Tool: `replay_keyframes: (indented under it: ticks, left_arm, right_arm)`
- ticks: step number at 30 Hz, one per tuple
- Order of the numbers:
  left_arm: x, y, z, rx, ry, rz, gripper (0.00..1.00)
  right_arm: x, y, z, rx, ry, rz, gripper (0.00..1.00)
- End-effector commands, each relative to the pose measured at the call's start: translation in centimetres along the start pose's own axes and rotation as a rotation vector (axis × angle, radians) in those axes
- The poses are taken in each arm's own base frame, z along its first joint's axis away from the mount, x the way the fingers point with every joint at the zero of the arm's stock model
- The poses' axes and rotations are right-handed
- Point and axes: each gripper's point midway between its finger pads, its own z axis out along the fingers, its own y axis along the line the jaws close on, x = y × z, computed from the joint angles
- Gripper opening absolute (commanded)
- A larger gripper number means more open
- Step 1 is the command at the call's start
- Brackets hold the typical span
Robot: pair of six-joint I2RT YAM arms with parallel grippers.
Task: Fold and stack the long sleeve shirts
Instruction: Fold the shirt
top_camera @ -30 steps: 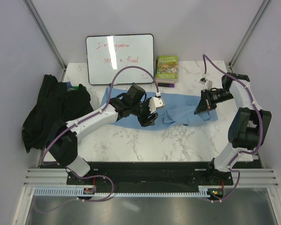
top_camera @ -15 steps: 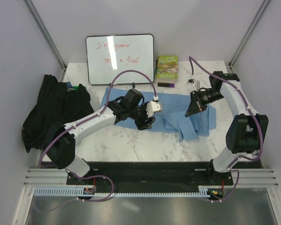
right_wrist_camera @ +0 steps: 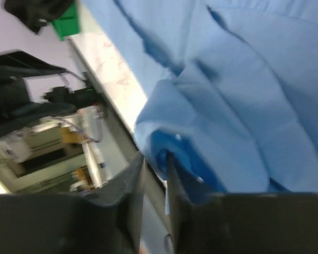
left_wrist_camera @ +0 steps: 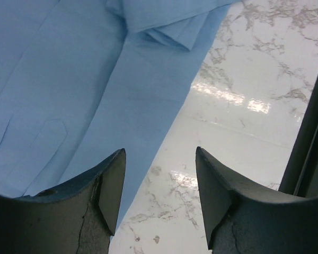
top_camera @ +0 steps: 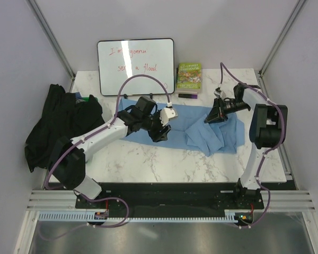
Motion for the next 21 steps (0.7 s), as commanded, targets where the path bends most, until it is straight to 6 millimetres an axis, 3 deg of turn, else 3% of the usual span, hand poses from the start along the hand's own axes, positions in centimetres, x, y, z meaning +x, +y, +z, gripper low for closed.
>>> replay_keyframes:
  ticks: [1, 3, 6, 10, 14, 17, 21]
  left_arm:
    - [1.0, 3.1, -0.7, -0.061, 0.005, -0.179, 0.62]
    - [2.6, 4.2, -0.9, -0.101, 0.065, -0.232, 0.62]
    - [5.8, 6.0, -1.6, -0.146, 0.154, -0.324, 0.62]
    - [9.3, 8.4, -2.9, -0.211, 0.225, -0.396, 0.62]
    - [11.8, 9.0, -3.1, -0.243, 0.293, -0.402, 0.61]
    - [13.6, 8.8, -2.6, -0.241, 0.346, -0.435, 0.61]
    - [15.6, 8.7, -2.0, -0.24, 0.41, -0.451, 0.58]
  right_arm:
    - [-4.1, 1.0, -1.6, 0.2, -0.192, -0.103, 0.42]
    - [-4.4, 0.3, -3.6, 0.329, -0.184, -0.201, 0.5]
    - [-2.6, -1.8, -8.0, 0.511, -0.151, -0.245, 0.55]
    - [1.9, -3.7, -11.5, 0.636, -0.052, -0.26, 0.55]
    - [7.4, -6.1, -9.4, 0.609, 0.075, -0.189, 0.45]
    - [9.1, -8.3, -8.1, 0.61, 0.115, -0.148, 0.4]
    - [8.4, -11.3, -7.8, 0.676, 0.107, -0.154, 0.37]
